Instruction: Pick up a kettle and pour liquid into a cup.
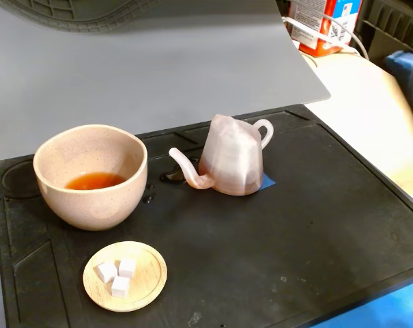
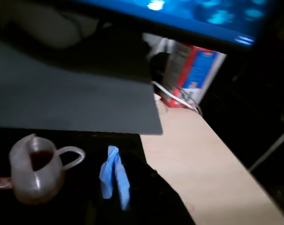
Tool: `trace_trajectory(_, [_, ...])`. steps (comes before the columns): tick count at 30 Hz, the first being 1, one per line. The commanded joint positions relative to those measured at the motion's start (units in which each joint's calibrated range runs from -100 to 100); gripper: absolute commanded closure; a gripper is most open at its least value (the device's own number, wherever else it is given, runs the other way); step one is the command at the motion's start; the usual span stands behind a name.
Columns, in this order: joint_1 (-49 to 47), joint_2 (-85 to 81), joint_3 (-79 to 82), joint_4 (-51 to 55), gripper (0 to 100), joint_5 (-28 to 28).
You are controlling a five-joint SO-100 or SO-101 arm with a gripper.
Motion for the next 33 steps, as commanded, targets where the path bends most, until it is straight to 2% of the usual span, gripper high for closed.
trace_trajectory(1, [2.6,-7.0,3.9,-0.2,99,-6.0])
trace_trajectory(4, [2.6,-9.4,8.3,0.0,99,-9.7])
trace_trajectory(10, [1.9,-10.0,8.4,22.6,99,-9.8])
trace_trajectory(16, [-0.5,-31.8,8.5,52.3,99,-9.8])
trace_trajectory(19, [-1.3,-33.7,8.5,58.5,99,-9.8])
trace_trajectory(24, [-0.9,-33.9,8.5,78.7,99,-9.8])
trace_trajectory(28, [-0.9,-33.6,8.5,87.1,99,-9.7])
trace_trajectory(33, [-1.4,-33.6,8.5,87.2,99,-9.3])
